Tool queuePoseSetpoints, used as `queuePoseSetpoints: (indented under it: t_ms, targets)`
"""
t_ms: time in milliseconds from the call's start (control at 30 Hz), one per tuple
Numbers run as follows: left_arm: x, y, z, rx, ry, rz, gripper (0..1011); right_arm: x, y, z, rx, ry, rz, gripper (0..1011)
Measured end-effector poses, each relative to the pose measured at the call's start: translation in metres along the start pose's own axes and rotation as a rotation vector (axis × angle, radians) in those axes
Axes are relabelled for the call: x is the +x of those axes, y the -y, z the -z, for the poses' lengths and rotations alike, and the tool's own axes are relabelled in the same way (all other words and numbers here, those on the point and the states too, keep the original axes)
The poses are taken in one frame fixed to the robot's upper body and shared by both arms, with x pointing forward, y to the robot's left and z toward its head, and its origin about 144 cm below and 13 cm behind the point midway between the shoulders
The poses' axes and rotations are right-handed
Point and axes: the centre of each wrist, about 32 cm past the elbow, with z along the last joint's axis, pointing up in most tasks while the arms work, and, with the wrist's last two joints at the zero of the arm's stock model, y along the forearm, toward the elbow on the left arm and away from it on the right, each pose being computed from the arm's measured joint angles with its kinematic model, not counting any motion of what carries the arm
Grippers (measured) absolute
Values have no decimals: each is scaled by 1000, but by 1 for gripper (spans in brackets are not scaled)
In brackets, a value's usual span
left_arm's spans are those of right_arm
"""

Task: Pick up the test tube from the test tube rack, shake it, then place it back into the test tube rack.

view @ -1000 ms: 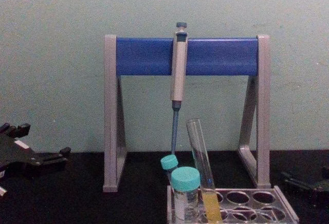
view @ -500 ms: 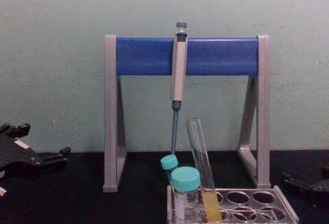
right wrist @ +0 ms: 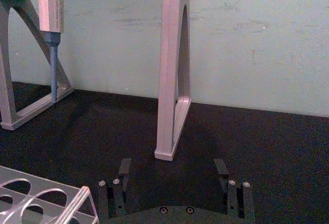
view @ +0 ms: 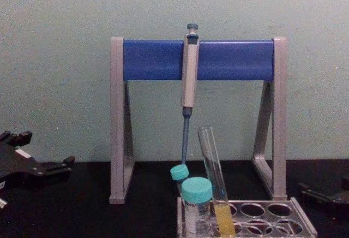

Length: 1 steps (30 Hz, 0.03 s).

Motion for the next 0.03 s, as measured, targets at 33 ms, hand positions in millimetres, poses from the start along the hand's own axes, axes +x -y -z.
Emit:
queuePoseSetpoints:
  t_ms: [33]
  targets:
    - [0, 0, 0, 0, 0, 0, 1001, 0, 0, 0, 0, 0, 0, 1000]
